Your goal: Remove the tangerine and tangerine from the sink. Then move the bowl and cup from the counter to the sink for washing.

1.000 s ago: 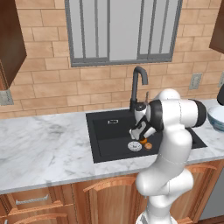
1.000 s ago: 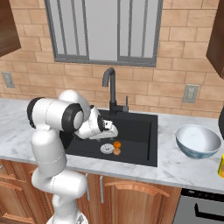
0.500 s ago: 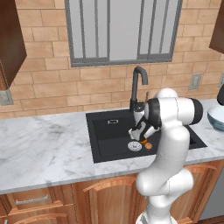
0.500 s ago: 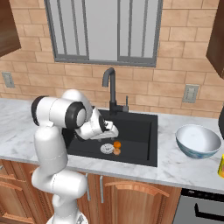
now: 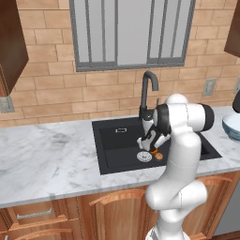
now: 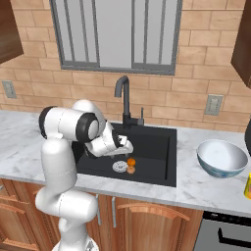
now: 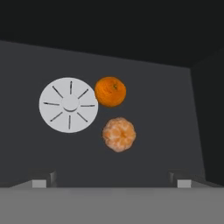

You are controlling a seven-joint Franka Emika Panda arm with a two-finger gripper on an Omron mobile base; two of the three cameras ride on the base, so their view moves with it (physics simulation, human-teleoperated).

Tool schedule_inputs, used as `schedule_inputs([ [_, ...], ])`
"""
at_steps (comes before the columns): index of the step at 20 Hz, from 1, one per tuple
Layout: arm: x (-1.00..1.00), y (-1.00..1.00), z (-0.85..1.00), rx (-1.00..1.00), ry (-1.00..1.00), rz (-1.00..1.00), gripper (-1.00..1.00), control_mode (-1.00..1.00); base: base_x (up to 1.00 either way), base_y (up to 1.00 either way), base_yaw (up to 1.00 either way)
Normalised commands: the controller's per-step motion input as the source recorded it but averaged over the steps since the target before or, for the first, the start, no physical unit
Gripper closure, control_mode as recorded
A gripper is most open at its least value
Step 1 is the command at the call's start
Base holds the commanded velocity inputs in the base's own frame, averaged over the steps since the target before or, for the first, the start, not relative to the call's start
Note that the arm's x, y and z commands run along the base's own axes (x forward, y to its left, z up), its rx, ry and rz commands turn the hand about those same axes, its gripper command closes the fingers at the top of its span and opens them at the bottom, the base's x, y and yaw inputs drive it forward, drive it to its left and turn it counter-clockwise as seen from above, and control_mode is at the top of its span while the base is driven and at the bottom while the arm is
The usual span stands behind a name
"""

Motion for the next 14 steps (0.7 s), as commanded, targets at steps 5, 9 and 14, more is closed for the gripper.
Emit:
schedule_inputs([
  [5, 0.10, 0.00, -0.08, 0.00, -0.04, 0.00, -1.00, -1.00, 0.00, 0.00, 0.00],
  [9, 0.07, 0.00, -0.09, 0.00, -0.06, 0.00, -1.00, -1.00, 0.00, 0.00, 0.00],
  [14, 0.01, 0.00, -0.10, 0.00, -0.05, 0.00, -1.00, -1.00, 0.00, 0.00, 0.00],
])
